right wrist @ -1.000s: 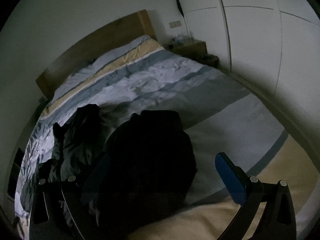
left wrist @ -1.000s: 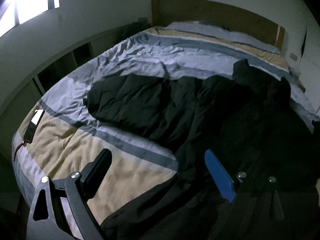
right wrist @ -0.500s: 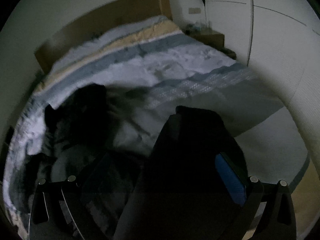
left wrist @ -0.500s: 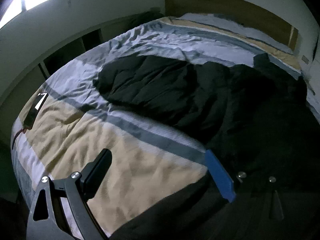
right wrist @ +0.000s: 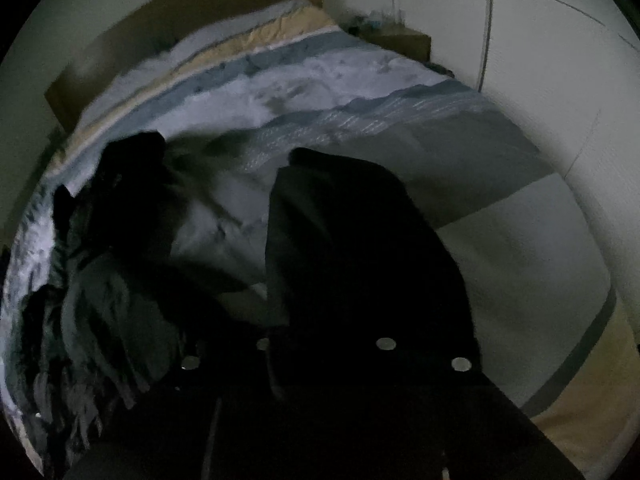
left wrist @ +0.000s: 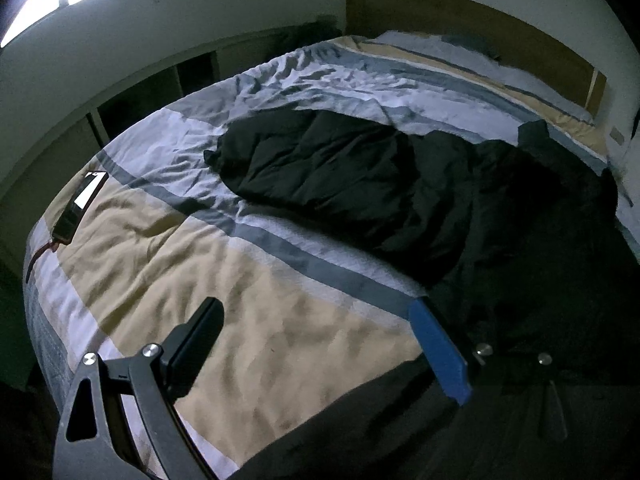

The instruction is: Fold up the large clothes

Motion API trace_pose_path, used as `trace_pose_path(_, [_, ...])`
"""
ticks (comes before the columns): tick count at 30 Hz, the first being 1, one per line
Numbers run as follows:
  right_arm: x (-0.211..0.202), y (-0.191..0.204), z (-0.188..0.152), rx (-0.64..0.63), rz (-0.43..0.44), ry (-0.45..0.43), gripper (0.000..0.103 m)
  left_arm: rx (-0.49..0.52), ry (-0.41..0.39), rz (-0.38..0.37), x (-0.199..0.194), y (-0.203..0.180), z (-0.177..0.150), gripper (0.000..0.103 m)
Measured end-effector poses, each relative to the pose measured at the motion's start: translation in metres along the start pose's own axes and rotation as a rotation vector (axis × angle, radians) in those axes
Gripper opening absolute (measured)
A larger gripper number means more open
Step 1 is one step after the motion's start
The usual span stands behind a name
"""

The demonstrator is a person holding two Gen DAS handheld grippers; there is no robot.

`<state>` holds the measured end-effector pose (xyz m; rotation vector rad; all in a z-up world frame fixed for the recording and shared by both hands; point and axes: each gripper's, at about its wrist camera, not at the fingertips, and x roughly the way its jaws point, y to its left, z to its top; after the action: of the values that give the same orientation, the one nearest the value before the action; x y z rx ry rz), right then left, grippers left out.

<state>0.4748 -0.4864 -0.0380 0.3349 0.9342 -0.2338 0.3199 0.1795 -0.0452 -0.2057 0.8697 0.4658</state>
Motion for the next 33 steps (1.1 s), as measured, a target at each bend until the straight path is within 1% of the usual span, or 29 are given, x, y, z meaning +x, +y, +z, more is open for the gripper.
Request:
trace_pose_path(2, [-0.015,-0.013,-0.008,0.047,0.053,-0.034,0.012,-0.004,-0.004,-0.009,-0.006,0.000,0.000,0.095])
trace_pose_path(5, [-0.043,-0.035,-0.026,0.121,0.143,-0.112,0.012,-0.015,-0.014,-0.023,-0.015,0.003,0.002,0.095])
trace_pose_path(7, [-0.063,-0.050,-0.042,0.180,0.215,-0.170,0.012,-0.023,-0.021,-0.032,-0.022,0.006,0.003,0.095])
trace_pose_path(8, [-0.069,-0.055,-0.047,0.203,0.236,-0.186,0.012,-0.030,-0.025,-0.038,-0.025,0.008,0.003,0.095])
trace_pose_path(10, [-0.082,-0.071,-0.070,0.270,0.283,-0.222,0.012,-0.038,-0.029,-0.047,-0.031,0.012,0.002,0.095])
trace_pose_path(13, [-0.088,-0.091,-0.100,0.347,0.309,-0.240,0.012,-0.048,-0.031,-0.055,-0.039,0.020,0.001,0.095])
trace_pose_path(14, [-0.087,-0.100,-0.116,0.389,0.316,-0.238,0.012,-0.049,-0.031,-0.054,-0.041,0.023,0.001,0.095])
trace_pose_path(17, [-0.085,-0.116,-0.148,0.475,0.336,-0.234,0.012,-0.061,-0.032,-0.052,-0.047,0.031,-0.001,0.095])
trace_pose_path(19, [-0.084,-0.123,-0.165,0.532,0.349,-0.232,0.012,-0.071,-0.033,-0.051,-0.050,0.037,-0.001,0.095])
trace_pose_path(22, [-0.082,-0.129,-0.182,0.594,0.354,-0.235,0.010,-0.076,-0.036,-0.052,-0.056,0.042,-0.002,0.095])
trace_pose_path(25, [-0.090,-0.128,-0.181,0.613,0.354,-0.264,0.009,-0.073,-0.044,-0.054,-0.060,0.045,-0.001,0.095])
trace_pose_path(28, [-0.102,-0.116,-0.161,0.566,0.323,-0.292,0.008,-0.082,-0.050,-0.058,-0.063,0.049,0.000,0.095])
trace_pose_path(31, [-0.117,-0.092,-0.130,0.464,0.272,-0.325,0.008,-0.096,-0.052,-0.060,-0.063,0.055,0.000,0.095])
trace_pose_path(33, [-0.129,-0.065,-0.106,0.366,0.245,-0.348,0.008,-0.103,-0.051,-0.059,-0.063,0.060,-0.001,0.095])
